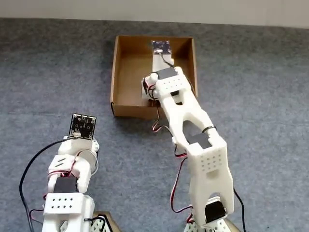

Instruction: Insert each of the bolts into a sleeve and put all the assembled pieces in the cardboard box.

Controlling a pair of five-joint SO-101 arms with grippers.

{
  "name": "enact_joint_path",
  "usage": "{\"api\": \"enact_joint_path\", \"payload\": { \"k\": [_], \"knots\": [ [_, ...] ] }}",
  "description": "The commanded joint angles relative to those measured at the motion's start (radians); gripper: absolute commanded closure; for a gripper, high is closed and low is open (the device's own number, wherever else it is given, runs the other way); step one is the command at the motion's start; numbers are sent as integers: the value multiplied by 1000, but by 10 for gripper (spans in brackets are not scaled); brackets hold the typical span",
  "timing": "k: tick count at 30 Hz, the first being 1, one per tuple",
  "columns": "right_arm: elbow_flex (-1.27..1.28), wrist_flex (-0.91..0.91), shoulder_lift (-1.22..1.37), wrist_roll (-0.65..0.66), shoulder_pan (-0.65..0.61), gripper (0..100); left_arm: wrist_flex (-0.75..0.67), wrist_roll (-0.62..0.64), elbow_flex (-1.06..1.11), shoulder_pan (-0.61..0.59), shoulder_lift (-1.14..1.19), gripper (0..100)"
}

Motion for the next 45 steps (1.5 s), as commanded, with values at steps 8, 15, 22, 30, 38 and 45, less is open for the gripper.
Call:
{"api": "enact_joint_path", "payload": {
  "k": [8,15,22,30,38,45],
  "knots": [
    [-48,39,-13,-12,-13,839,2,-9,22,13,-1,990],
    [-58,39,-22,-12,-21,832,2,-9,22,13,-1,990],
    [-127,156,-91,-5,-7,843,2,-9,22,13,-1,990],
    [-240,372,-321,-5,74,868,2,-9,22,13,-1,990],
    [-236,593,-584,-5,90,868,2,-9,22,13,-1,990],
    [-214,714,-789,-5,94,881,2,-9,22,13,-1,990]
  ]
}}
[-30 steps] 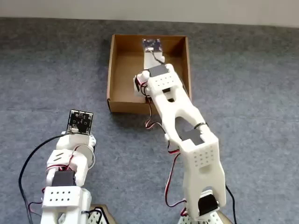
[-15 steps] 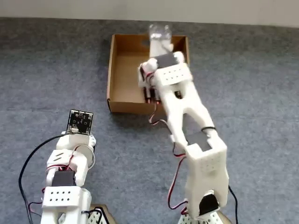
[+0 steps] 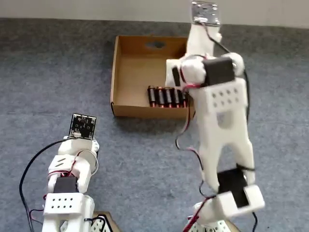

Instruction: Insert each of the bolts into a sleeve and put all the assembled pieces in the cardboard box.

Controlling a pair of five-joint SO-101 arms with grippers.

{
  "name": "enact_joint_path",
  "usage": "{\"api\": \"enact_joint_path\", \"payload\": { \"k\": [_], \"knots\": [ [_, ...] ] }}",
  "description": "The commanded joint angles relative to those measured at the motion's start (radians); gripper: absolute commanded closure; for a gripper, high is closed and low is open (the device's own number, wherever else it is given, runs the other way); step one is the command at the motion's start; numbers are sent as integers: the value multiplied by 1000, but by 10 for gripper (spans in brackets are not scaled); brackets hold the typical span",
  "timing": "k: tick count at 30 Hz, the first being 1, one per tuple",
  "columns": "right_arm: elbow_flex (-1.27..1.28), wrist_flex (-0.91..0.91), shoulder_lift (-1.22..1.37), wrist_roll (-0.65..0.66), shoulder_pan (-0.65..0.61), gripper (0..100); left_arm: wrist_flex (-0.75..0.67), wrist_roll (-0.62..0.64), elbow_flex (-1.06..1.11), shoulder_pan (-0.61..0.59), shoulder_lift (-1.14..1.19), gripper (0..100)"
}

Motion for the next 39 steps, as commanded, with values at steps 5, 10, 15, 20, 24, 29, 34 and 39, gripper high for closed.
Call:
{"api": "enact_joint_path", "payload": {
  "k": [5,10,15,20,24,29,34,39],
  "knots": [
    [183,10,-252,2,36,985,2,-9,22,13,-1,990],
    [453,-61,-404,2,45,980,2,-9,22,13,-1,990],
    [746,-196,-648,2,108,994,2,-9,22,13,-1,990],
    [1148,-424,-943,2,111,989,2,-9,22,13,-1,990],
    [1457,-613,-1138,2,111,989,2,-9,22,13,-1,990],
    [1728,-743,-1356,2,111,989,2,-9,22,13,-1,990],
    [1862,-754,-1541,2,111,989,2,-9,22,13,-1,992],
    [2006,-754,-1718,2,111,989,3,-9,22,13,-1,992]
  ]
}}
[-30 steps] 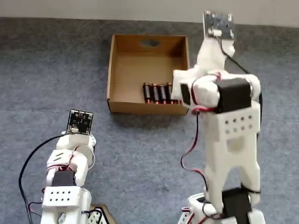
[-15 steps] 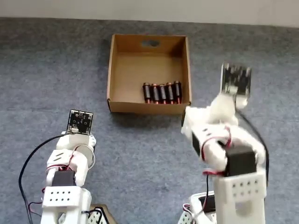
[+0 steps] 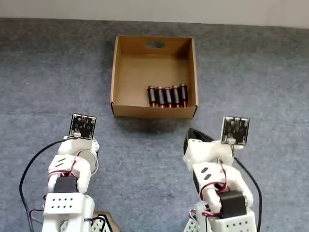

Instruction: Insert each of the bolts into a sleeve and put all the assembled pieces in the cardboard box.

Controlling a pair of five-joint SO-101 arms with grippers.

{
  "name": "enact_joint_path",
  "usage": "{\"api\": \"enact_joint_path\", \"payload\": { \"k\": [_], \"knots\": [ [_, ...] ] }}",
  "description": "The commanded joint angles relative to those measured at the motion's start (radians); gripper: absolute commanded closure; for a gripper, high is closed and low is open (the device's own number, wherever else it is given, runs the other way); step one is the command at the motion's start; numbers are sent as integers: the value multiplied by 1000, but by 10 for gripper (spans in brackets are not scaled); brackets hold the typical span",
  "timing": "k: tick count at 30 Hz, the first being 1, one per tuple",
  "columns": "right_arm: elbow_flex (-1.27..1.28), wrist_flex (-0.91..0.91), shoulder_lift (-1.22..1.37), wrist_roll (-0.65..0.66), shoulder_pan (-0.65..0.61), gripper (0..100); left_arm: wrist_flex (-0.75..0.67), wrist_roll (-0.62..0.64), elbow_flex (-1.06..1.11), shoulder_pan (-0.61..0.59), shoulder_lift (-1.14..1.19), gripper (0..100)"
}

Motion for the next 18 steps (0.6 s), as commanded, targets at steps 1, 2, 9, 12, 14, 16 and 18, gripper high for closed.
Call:
{"api": "enact_joint_path", "payload": {
  "k": [1,2,9,12,14,16,18],
  "knots": [
    [91,-16,-127,2,7,989,3,-8,22,13,-1,992],
    [124,-16,-154,2,7,989,3,-8,22,13,-1,992],
    [209,-16,-142,21,7,989,3,-8,22,13,-1,992],
    [248,-16,-142,61,7,989,3,-8,22,13,-1,992],
    [305,-16,-142,95,7,989,6,-8,22,13,-4,992],
    [392,-18,-142,150,7,989,29,-8,21,13,-8,992],
    [466,-15,-139,215,8,989,40,-8,16,13,-8,992]
  ]
}}
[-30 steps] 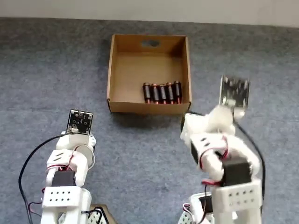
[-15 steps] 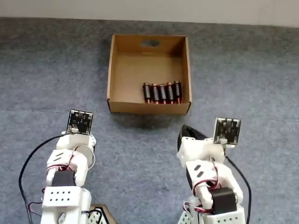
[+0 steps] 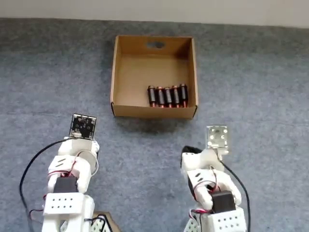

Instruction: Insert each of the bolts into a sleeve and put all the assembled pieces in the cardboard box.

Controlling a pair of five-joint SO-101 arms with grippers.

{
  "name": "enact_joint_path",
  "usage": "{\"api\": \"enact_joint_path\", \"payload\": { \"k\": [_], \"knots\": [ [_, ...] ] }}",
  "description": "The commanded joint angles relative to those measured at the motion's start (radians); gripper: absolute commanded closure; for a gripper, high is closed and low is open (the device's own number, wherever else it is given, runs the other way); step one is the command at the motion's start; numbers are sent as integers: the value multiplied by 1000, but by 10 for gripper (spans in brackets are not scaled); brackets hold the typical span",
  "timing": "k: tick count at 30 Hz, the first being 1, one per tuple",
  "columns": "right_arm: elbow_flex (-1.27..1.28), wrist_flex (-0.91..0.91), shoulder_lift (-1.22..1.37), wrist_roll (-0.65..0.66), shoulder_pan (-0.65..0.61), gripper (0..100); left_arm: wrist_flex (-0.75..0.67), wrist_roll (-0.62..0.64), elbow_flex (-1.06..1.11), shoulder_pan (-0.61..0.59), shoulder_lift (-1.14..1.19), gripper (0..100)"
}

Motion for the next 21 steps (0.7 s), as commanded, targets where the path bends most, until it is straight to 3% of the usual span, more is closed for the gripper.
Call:
{"api": "enact_joint_path", "payload": {
  "k": [1,8,14,21],
  "knots": [
    [151,-12,4,100,10,989,14,-8,16,13,-8,992],
    [137,-12,-2,180,13,989,29,-5,-5,15,-8,992],
    [137,-10,7,178,13,989,304,-5,-127,73,-8,992],
    [137,-8,7,178,13,989,430,-5,-142,45,-179,992]
  ]
}}
